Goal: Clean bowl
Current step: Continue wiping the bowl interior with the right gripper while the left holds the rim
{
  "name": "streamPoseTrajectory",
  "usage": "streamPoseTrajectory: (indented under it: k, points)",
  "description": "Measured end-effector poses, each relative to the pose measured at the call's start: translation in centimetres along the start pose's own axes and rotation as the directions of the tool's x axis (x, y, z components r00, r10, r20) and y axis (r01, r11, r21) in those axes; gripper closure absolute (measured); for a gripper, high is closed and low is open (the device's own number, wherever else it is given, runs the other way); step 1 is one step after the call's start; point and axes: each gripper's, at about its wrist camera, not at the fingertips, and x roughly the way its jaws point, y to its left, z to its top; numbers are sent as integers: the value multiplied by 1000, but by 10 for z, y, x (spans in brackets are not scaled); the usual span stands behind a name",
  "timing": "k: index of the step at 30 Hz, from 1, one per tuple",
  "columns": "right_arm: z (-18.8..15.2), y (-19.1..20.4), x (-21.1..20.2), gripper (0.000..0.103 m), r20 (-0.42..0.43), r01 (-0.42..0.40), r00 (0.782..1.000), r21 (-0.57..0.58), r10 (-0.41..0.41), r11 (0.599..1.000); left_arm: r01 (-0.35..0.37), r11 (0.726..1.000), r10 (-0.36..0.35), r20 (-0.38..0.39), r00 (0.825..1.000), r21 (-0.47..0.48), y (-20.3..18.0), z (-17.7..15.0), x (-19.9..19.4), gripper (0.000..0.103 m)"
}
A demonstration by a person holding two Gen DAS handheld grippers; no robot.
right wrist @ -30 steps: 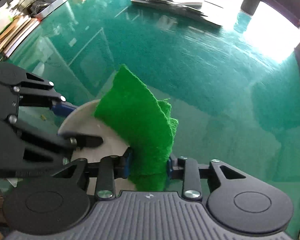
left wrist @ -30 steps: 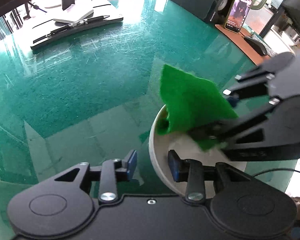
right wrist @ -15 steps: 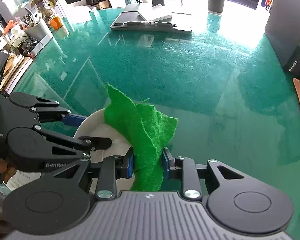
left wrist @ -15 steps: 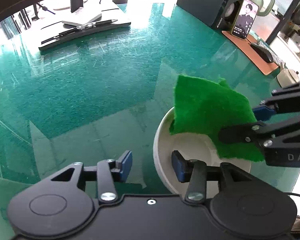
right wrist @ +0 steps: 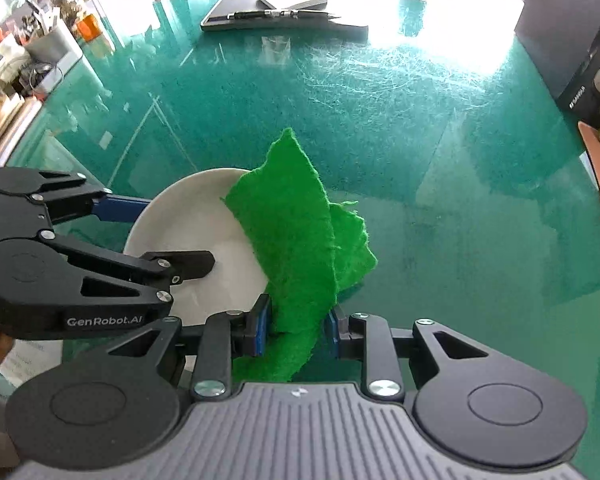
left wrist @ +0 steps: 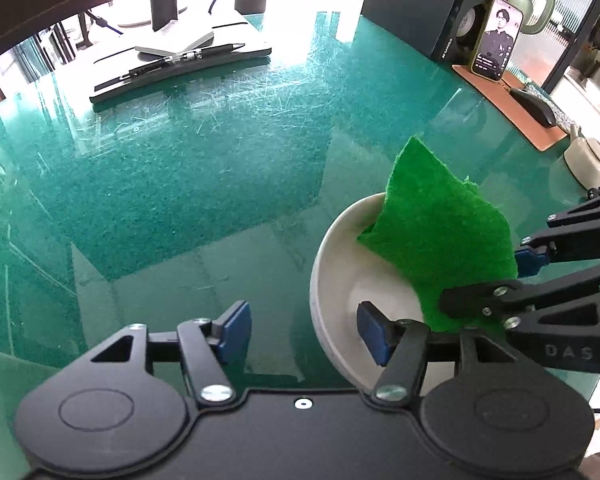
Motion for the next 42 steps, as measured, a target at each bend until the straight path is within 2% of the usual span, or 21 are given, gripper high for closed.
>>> streamPoseTrajectory:
  k: [5, 15, 17, 20, 23, 26, 28, 29, 30, 32, 40, 42]
  points:
    - [3, -2, 3, 76, -6, 2, 1000, 2, -2, 1000, -34, 999, 34, -3, 999, 19, -4, 0, 0, 36]
    - [3, -9, 4, 70, 1, -4, 1000, 14, 4, 1000, -51, 998, 51, 5, 999, 34, -7, 0, 0, 31]
    - [2, -9, 1, 65, 7, 2, 1000, 2, -2, 1000, -53, 998, 53, 5, 999, 36, -7, 1, 0, 30]
    - [1, -11, -8, 49, 22, 1, 1000, 4, -1, 1000, -50, 998, 50, 4, 999, 35, -8, 3, 1, 30]
    - [0, -15, -20, 37, 52, 3, 999, 2, -3, 1000, -47, 998, 47, 4, 999, 38, -7, 4, 2, 29]
    - [-1, -19, -29, 35, 85, 17, 996, -1, -17, 1000, -52, 998, 52, 5, 999, 43, -8, 4, 3, 26]
    - [-2, -20, -38, 37, 128, 31, 991, 0, -30, 1000, -47, 998, 47, 2, 999, 45, -7, 6, 4, 26]
    - [-3, -21, -40, 43, 144, 35, 989, 0, -35, 999, -48, 998, 48, 2, 999, 48, -8, 6, 4, 25]
    - [-2, -21, -36, 59, 140, 32, 990, -1, -32, 999, -49, 997, 49, 2, 999, 52, -8, 6, 4, 25]
    - [-1, -20, -30, 72, 133, 26, 991, -3, -25, 1000, -51, 997, 50, 2, 999, 57, -9, 6, 4, 25]
    - [5, -18, -3, 79, 99, -3, 995, -6, 4, 1000, -44, 996, 43, 10, 999, 77, -8, 5, 4, 23]
    - [6, -15, -1, 84, 88, -6, 996, -14, 7, 1000, -33, 996, 32, 16, 999, 86, -7, 3, 4, 24]
